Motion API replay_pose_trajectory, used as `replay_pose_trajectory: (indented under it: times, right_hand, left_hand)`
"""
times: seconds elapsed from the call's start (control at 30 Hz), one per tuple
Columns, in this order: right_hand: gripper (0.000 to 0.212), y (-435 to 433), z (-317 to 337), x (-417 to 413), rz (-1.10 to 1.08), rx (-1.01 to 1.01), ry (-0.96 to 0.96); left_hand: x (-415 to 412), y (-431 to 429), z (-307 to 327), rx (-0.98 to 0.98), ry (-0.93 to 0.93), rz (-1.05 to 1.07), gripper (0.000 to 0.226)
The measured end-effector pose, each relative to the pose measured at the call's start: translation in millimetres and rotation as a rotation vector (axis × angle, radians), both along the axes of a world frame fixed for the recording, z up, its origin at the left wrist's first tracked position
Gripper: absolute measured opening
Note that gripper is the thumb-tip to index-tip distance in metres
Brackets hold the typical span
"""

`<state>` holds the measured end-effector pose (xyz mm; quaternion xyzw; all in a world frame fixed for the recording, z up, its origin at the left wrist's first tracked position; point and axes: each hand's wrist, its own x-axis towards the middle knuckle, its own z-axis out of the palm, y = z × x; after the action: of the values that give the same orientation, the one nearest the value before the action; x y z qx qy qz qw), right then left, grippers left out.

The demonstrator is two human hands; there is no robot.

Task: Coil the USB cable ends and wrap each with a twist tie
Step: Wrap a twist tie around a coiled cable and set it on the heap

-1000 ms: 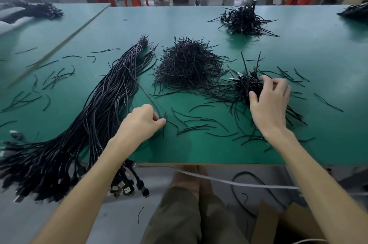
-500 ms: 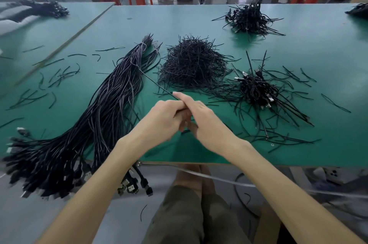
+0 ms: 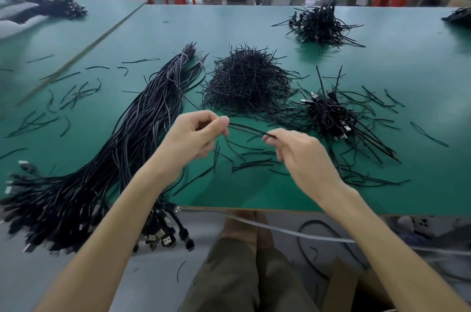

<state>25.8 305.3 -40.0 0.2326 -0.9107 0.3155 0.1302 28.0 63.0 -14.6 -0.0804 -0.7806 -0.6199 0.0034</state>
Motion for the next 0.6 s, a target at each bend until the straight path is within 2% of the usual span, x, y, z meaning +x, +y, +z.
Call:
replay_pose_trajectory:
  times: [0.07, 0.1, 0.17, 0.27, 0.37, 0.47, 0.53, 0.6]
  right_hand:
    - [0.049, 3, -2, 10, 0.055, 0.022, -0.103]
    - [0.052, 4, -3, 13, 0.072, -0.002, -0.152]
    - [0.05, 4, -5, 18, 0.076, -0.034, -0.191]
    - [0.042, -5, -7, 23, 0.092, -0.007, -0.128]
    - [0.03, -19, -9, 26, 0.079, 0.046, -0.056]
    - [0.035, -25, -9, 26, 0.079, 0.108, -0.023]
    - [0.041, -24, -11, 27, 0.068, 0.164, 0.027]
    - [0.043, -21, -14, 26, 0.063, 0.168, 0.039]
  left_hand:
    - [-4, -2, -1, 0.113, -0.036, 0.073, 0.019]
    - [-5, -4, -1, 0.194, -0.082, 0.083, 0.016]
    - [-6, -3, -4, 0.425, -0.209, 0.052, 0.017]
    - [-3, 10, -12, 0.843, -0.4, -0.014, 0.023]
    - [-2, 21, -17, 0.89, -0.444, -0.003, 0.036]
    - [-2, 22, -12, 0.999, -0.416, -0.02, 0.034]
    - [1, 18, -5, 1.112, -0.425, -0.124, 0.033]
    - [6, 14, 1, 1.087, -0.411, -0.267, 0.037]
